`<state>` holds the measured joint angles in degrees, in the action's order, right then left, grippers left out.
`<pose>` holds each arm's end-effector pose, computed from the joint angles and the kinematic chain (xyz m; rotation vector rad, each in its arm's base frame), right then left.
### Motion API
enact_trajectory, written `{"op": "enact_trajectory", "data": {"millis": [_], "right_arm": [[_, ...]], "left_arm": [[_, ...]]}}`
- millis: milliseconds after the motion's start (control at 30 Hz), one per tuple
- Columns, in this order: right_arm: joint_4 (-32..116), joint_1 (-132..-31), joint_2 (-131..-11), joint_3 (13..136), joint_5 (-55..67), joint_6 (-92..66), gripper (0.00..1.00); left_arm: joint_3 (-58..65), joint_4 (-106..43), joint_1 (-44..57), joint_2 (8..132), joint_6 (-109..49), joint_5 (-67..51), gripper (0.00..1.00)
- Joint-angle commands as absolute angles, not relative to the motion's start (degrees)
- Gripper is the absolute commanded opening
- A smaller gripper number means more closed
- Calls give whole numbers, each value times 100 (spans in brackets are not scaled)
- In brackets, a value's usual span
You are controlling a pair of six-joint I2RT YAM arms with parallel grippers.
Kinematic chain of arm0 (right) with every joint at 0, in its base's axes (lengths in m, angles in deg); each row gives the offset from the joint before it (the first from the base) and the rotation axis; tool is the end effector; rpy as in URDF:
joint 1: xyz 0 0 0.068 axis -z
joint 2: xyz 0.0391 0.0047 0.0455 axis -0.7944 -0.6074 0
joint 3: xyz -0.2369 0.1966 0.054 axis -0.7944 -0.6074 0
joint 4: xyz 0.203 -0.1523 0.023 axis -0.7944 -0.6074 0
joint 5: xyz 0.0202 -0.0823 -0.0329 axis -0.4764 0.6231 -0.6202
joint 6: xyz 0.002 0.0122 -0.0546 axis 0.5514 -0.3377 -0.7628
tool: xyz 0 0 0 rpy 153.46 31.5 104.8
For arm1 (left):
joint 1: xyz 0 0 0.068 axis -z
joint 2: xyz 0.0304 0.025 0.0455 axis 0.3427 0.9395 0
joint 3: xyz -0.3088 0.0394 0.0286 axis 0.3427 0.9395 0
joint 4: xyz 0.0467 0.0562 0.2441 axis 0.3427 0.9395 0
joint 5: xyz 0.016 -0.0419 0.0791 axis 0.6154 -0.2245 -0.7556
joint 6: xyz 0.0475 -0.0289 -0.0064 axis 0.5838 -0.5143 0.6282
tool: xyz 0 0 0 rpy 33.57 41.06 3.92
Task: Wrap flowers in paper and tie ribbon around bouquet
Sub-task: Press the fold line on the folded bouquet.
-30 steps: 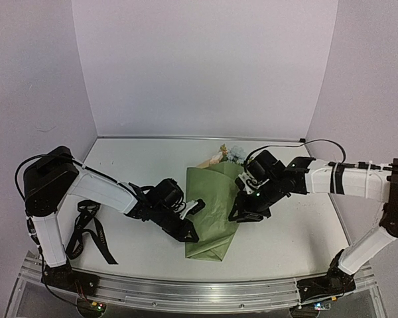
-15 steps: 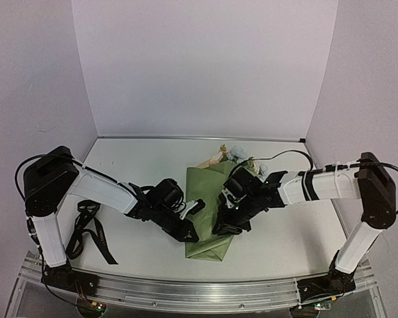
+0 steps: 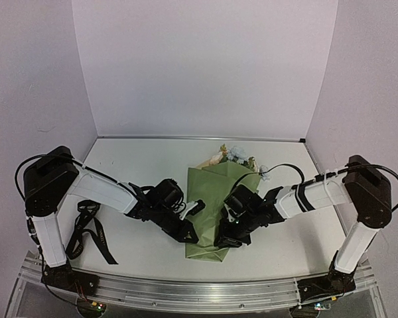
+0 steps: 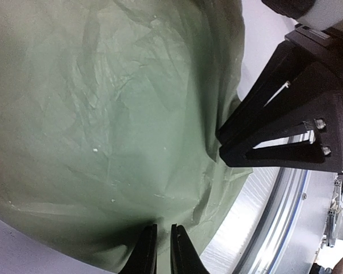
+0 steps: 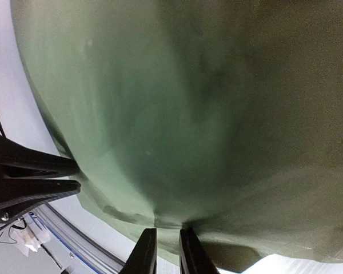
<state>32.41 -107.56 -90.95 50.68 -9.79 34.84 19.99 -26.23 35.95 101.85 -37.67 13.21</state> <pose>0.1803 0.2836 0.1779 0.1764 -2.9492 -1.0065 0.1894 -0.3147 0.1673 1.0905 2.5337 -1.1099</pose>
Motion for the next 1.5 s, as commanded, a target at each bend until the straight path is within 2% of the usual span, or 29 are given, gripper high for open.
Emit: {"op": "enact_trajectory", "data": {"millis": [0, 267, 533, 767, 933, 1467], "right_arm": [[3363, -10773, -9204, 4899, -760, 3515, 14], [3401, -10772, -9170, 4678, -580, 3458, 14], [3346, -10774, -9085, 4531, -471, 3334, 14], [3142, -10772, -9026, 4512, -503, 3164, 14], [3041, -10779, -9018, 4507, -532, 3051, 14], [2989, -10772, -9087, 4522, -570, 2999, 13]], "left_arm": [[2006, -2856, 3634, 10027, -3743, 1803, 11], [2522, -2896, 3713, 9945, -3997, 2120, 10], [2759, -3002, 3694, 9804, -4352, 1435, 8], [2582, -3718, 3115, 9506, -4852, 2236, 11], [2299, -4005, 2766, 9901, -5003, 2625, 11], [1865, -4300, 2136, 11048, -5972, 2415, 13]]}}
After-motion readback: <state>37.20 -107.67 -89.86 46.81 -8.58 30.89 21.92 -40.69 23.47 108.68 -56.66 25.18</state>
